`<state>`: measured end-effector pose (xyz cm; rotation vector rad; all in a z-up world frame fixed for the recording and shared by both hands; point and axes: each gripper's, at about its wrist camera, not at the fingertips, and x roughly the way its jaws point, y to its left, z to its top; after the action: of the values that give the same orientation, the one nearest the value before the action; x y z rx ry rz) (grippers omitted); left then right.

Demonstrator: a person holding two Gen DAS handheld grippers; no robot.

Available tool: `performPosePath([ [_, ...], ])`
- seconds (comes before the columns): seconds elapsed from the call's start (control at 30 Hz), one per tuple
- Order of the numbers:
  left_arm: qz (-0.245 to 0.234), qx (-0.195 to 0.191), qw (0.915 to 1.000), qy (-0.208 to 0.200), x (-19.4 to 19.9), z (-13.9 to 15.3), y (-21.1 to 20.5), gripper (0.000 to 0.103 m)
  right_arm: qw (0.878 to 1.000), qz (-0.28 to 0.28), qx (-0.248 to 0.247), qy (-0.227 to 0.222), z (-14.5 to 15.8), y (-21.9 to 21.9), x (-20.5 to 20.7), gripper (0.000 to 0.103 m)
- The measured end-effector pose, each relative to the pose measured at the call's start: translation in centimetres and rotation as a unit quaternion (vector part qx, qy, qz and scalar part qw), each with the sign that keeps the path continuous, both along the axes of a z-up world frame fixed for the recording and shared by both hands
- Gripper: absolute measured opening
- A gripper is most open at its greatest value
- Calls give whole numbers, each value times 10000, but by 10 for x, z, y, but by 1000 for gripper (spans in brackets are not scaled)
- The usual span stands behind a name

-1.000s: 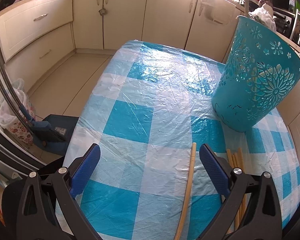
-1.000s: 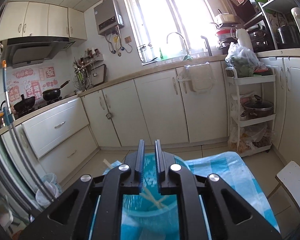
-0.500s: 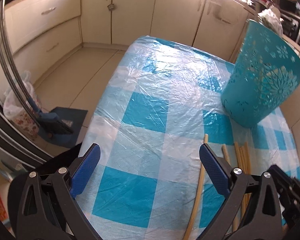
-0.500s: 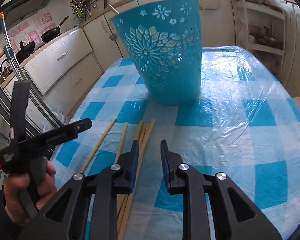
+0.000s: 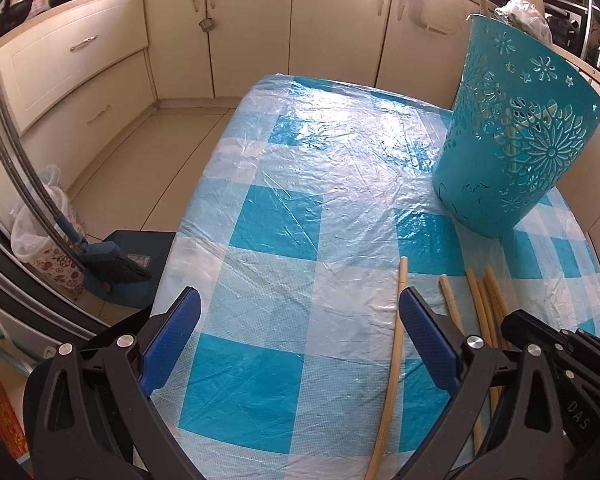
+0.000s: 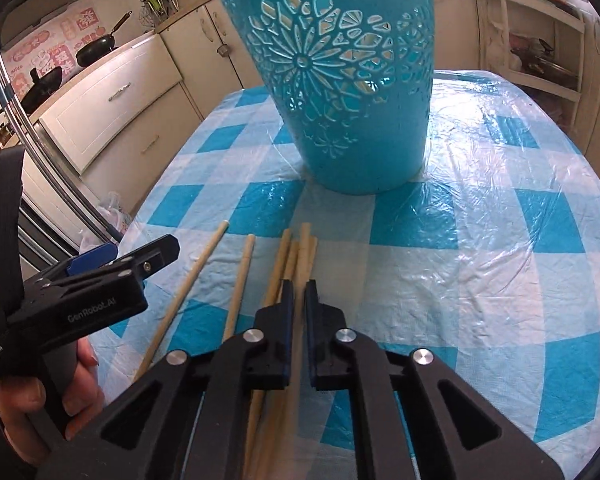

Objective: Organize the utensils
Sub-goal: 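Return the right gripper to the sticks and close on one, then grasp a wooden stick with the left gripper and lift it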

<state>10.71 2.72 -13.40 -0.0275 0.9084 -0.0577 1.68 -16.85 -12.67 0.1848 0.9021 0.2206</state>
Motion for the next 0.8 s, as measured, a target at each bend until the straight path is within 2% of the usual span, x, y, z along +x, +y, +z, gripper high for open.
performPosePath([
  [0.27, -84, 124, 9999, -27, -1, 0, -5, 95, 9970, 24, -702, -337, 9, 9, -14, 6],
  [0.4, -211, 270, 9994, -40, -2, 0, -12, 95, 9955, -13, -885, -347, 9, 7, -16, 6],
  [0.6, -470, 473, 9978, 8, -3, 2, -29, 95, 9963, -83, -836, -199, 7, -7, -18, 6],
  [0.8, -821, 877, 9927, 40, -1, 3, -49, 95, 9979, -176, -623, -9, 4, -24, -20, 6],
])
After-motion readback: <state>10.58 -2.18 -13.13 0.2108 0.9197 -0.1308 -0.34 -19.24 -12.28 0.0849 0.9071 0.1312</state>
